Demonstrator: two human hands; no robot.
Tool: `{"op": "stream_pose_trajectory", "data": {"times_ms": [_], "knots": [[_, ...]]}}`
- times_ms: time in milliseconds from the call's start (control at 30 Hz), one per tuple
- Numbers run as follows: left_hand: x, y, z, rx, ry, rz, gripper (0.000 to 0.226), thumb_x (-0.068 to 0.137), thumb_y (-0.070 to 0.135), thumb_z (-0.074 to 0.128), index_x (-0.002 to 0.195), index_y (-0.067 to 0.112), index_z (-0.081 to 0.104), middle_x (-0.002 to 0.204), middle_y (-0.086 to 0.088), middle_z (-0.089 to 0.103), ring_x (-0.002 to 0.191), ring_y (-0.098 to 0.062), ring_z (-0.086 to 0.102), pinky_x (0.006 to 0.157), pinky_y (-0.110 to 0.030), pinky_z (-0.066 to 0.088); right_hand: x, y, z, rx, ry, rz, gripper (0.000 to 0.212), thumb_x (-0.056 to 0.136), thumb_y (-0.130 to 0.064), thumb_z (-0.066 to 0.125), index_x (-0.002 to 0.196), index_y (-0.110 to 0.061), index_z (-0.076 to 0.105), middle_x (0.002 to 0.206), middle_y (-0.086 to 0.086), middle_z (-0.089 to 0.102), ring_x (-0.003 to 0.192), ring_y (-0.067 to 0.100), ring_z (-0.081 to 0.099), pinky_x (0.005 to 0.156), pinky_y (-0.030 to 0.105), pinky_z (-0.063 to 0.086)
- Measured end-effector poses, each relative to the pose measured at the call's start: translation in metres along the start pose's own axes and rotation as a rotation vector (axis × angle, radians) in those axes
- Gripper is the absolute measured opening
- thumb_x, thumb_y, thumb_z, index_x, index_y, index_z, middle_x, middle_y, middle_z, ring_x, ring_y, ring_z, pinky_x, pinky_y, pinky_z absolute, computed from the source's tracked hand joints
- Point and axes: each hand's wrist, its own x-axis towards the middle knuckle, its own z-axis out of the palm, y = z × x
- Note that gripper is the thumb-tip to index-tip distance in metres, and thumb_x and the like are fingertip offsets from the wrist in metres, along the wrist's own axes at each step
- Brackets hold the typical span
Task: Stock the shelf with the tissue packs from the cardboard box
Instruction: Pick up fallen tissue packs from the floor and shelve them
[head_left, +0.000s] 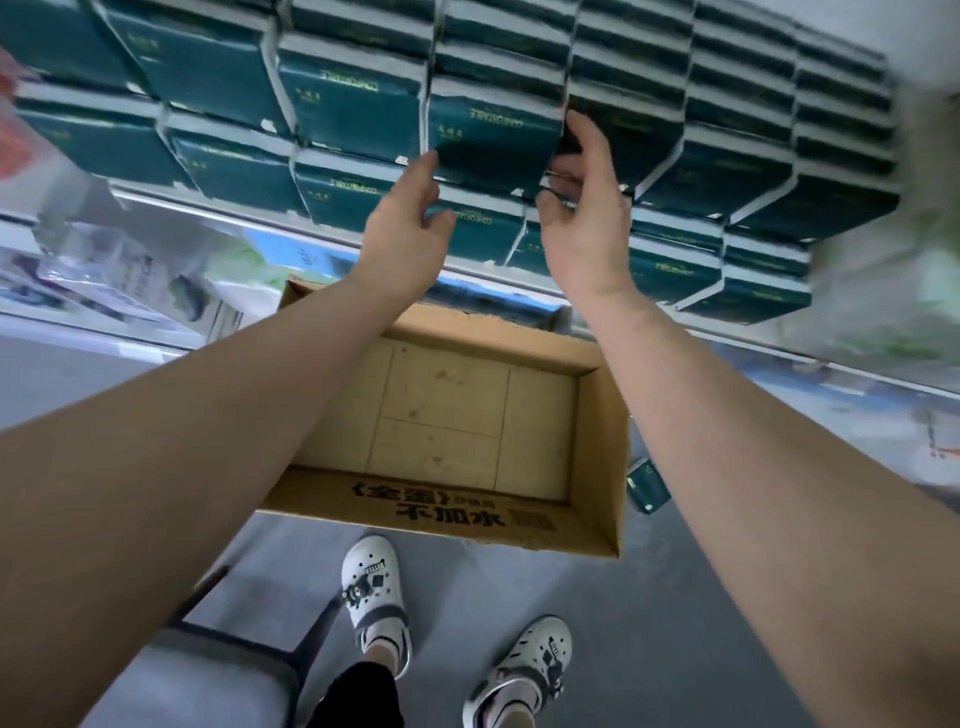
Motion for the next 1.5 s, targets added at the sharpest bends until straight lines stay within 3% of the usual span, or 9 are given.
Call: {"op": "stream_pose_trajectory", "data": {"times_ms": [100, 267, 567, 733, 967, 1100, 1267, 1433, 1500], "knots": [[-0.009, -0.002, 0.008, 0.029, 0.025, 0.007, 0.055, 0.099, 0.012, 0.046, 0.151, 0.025, 0.030, 0.150, 0.002, 0.040, 0.134, -0.008, 0.041, 0.101, -0.018, 0.037, -0.012, 0.013, -0.005, 0.021, -0.003, 0.010, 0.057, 0.093, 0.002, 0.053, 0.145, -0.020, 0.044, 0.111, -0.001, 0.058, 0.104, 0.014, 0.059, 0.093, 0.037, 0.054], [-0.034, -0.004, 0.043, 0.112, 0.042, 0.038, 0.047, 0.098, 0.011, 0.050, 0.143, 0.023, 0.044, 0.142, 0.004, 0.049, 0.125, -0.004, 0.049, 0.103, -0.022, 0.042, -0.045, 0.046, -0.027, 0.047, 0.024, 0.007, 0.044, 0.093, -0.001, 0.053, 0.135, -0.014, 0.056, 0.109, 0.002, 0.061, 0.097, 0.018, 0.061, 0.090, 0.040, 0.054], [-0.116, -0.002, 0.183, 0.114, -0.128, 0.016, 0.039, 0.096, 0.010, 0.054, 0.132, 0.021, 0.056, 0.126, 0.006, 0.061, 0.113, -0.002, 0.056, 0.100, -0.019, 0.045, -0.147, 0.145, -0.132, 0.061, 0.053, 0.161, 0.034, 0.091, 0.004, 0.058, 0.120, -0.012, 0.064, 0.107, 0.001, 0.064, 0.090, 0.013, 0.061, 0.082, 0.017, 0.050], [-0.165, -0.010, 0.291, 0.162, -0.282, -0.070, 0.036, 0.094, 0.007, 0.054, 0.126, 0.022, 0.060, 0.114, 0.008, 0.064, 0.103, -0.003, 0.059, 0.097, -0.017, 0.042, -0.217, 0.233, -0.201, 0.074, 0.087, 0.391, 0.035, 0.089, 0.004, 0.057, 0.113, -0.019, 0.066, 0.098, -0.002, 0.064, 0.080, 0.010, 0.060, 0.077, 0.023, 0.049], [-0.216, -0.061, 0.410, 0.197, -0.431, -0.195, 0.036, 0.091, 0.002, 0.054, 0.123, 0.017, 0.062, 0.116, -0.001, 0.067, 0.106, -0.013, 0.063, 0.103, -0.036, 0.047, -0.297, 0.333, -0.264, 0.083, 0.120, 0.588, 0.036, 0.086, 0.005, 0.058, 0.111, -0.021, 0.065, 0.104, 0.002, 0.068, 0.089, 0.015, 0.065, 0.078, 0.012, 0.048], [-0.232, -0.099, 0.452, 0.273, -0.459, -0.253, 0.035, 0.093, 0.006, 0.055, 0.126, 0.016, 0.061, 0.117, -0.001, 0.066, 0.107, -0.018, 0.062, 0.101, -0.035, 0.047, -0.331, 0.380, -0.265, 0.109, 0.113, 0.681, 0.035, 0.087, 0.006, 0.057, 0.109, -0.019, 0.064, 0.095, -0.003, 0.062, 0.087, 0.016, 0.061, 0.081, 0.023, 0.051], [-0.238, -0.158, 0.479, 0.305, -0.422, -0.426, 0.035, 0.093, 0.013, 0.058, 0.127, 0.021, 0.059, 0.118, -0.003, 0.064, 0.103, -0.033, 0.063, 0.091, -0.047, 0.050, -0.357, 0.440, -0.244, 0.082, 0.059, 0.785, 0.036, 0.087, 0.001, 0.057, 0.117, -0.017, 0.064, 0.100, 0.004, 0.063, 0.085, 0.018, 0.061, 0.088, 0.035, 0.053], [-0.231, -0.225, 0.500, 0.389, -0.430, -0.489, 0.037, 0.094, 0.013, 0.056, 0.131, 0.015, 0.052, 0.126, -0.004, 0.058, 0.108, -0.027, 0.059, 0.085, -0.036, 0.051, -0.361, 0.493, -0.207, 0.014, 0.007, 0.818, 0.034, 0.091, -0.001, 0.056, 0.121, -0.013, 0.063, 0.116, 0.005, 0.067, 0.101, 0.018, 0.065, 0.092, 0.031, 0.052], [-0.224, -0.251, 0.509, 0.387, -0.405, -0.515, 0.040, 0.094, 0.013, 0.056, 0.133, 0.015, 0.051, 0.128, -0.004, 0.058, 0.110, -0.024, 0.057, 0.093, -0.036, 0.049, -0.359, 0.515, -0.188, 0.010, -0.037, 0.833, 0.034, 0.092, -0.001, 0.054, 0.124, -0.012, 0.062, 0.121, 0.005, 0.066, 0.105, 0.018, 0.063, 0.094, 0.032, 0.051]]}}
